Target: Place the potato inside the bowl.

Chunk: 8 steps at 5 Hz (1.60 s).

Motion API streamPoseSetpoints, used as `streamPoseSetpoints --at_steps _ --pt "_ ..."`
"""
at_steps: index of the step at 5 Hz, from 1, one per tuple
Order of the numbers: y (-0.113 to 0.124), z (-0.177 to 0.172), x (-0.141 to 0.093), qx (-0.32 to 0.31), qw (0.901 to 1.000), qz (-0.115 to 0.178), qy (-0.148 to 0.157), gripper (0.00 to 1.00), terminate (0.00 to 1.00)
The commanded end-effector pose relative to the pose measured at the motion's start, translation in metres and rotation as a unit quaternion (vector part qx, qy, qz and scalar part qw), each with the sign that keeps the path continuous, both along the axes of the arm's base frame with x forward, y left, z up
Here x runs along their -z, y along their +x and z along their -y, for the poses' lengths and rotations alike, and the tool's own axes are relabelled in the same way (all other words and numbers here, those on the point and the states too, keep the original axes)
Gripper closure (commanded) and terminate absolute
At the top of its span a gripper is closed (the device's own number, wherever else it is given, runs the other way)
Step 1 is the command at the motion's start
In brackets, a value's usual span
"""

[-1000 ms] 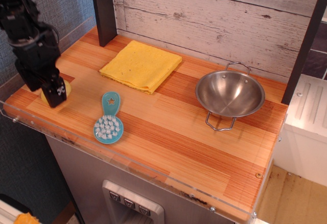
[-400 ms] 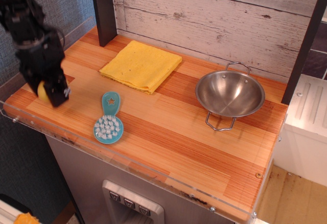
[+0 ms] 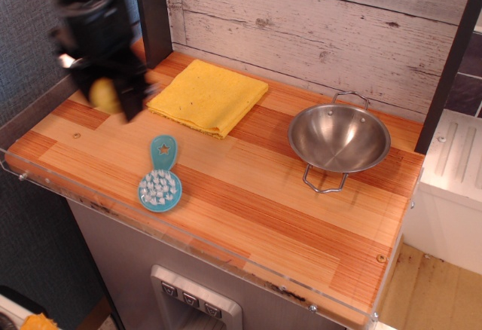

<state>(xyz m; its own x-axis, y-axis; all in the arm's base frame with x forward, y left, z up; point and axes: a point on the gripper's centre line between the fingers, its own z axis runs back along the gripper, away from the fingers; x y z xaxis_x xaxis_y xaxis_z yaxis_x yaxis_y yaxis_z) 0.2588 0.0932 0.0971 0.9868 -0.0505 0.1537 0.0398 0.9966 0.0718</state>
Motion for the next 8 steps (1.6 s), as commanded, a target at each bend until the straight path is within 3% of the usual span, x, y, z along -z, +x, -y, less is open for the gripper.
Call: streamPoseSetpoints --at_steps 1,2,3,4,5,6,7,8 --pt "0.059 0.091 -0.016 0.004 0.998 0.057 -0.026 1.0 0.0" --pt "0.08 0.141 0.008 0.012 0.9975 0.057 -0.039 1.0 0.0" --pt "0.089 0.175 0.018 0.029 0.9972 0.06 -0.034 1.0 0.0" --pt "0.094 0.185 0.026 0.038 0.9972 0.053 -0.036 1.0 0.0" --pt "0.092 0.181 0.033 0.031 0.9986 0.033 -0.029 0.0 0.0" --pt "0.087 0.174 0.031 0.023 0.9987 0.032 -0.03 0.0 0.0" --pt "0.073 0.158 0.012 0.016 0.9985 0.041 -0.033 0.0 0.0" --pt "0.027 0.117 -0.025 -0.022 0.9973 0.066 -0.022 0.0 0.0"
